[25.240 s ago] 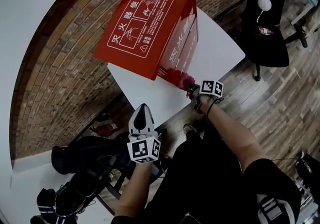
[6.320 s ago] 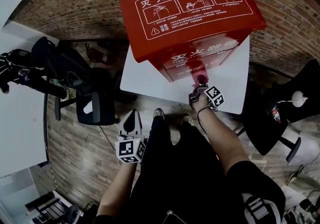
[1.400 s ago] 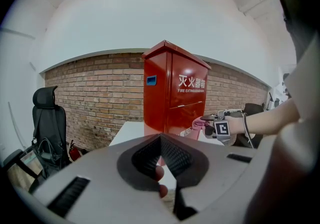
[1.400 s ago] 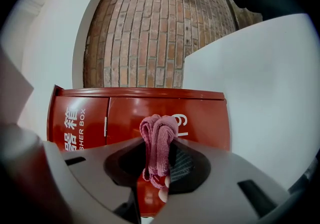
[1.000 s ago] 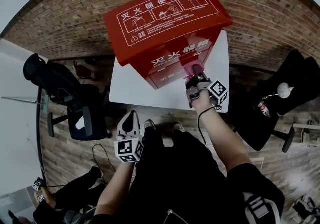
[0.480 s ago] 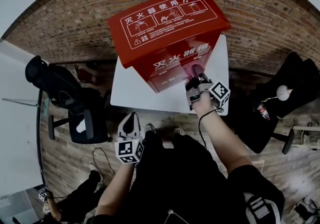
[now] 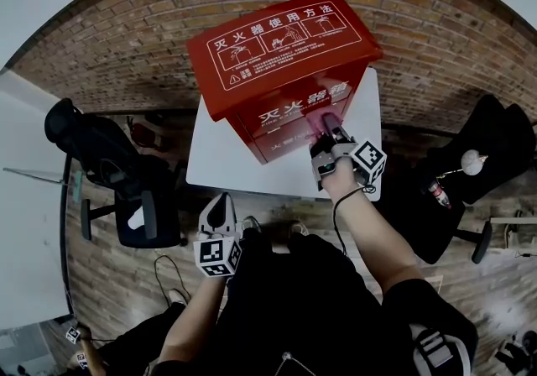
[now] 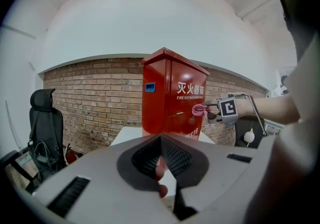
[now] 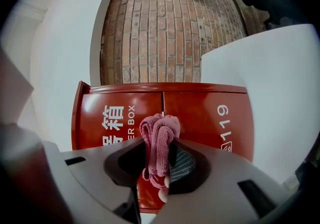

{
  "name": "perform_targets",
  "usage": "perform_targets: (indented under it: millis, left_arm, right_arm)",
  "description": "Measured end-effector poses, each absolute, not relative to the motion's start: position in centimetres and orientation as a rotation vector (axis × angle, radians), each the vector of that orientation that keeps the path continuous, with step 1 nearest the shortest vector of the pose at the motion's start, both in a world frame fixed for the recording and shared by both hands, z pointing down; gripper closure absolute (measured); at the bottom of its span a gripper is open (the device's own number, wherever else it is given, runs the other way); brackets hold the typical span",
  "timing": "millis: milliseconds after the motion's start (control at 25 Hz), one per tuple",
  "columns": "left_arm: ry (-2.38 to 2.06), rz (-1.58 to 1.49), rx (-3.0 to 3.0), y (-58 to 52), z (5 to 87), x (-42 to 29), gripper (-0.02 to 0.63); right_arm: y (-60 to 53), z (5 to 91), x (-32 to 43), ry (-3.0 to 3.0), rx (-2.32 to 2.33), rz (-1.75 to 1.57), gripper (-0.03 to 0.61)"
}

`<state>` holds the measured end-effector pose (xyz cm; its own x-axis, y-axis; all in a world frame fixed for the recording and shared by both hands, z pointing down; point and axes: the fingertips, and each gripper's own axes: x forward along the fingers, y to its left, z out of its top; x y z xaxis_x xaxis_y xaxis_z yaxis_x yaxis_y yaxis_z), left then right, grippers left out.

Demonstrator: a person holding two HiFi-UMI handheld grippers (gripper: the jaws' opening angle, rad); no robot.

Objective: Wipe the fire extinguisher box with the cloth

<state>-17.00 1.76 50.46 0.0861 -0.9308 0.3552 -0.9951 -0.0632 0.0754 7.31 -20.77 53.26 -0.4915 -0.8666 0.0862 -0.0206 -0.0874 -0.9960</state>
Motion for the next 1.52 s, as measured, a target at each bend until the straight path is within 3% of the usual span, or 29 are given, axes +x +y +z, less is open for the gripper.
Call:
perform_targets:
  millis: [1520]
  left_arm:
    - [-1.908,0.244,2.087,1.1,49.5,-19.7,0.586]
  right_arm:
    - [-20.1,39.2,6.8,1.614,-0.797,-1.52,0.471]
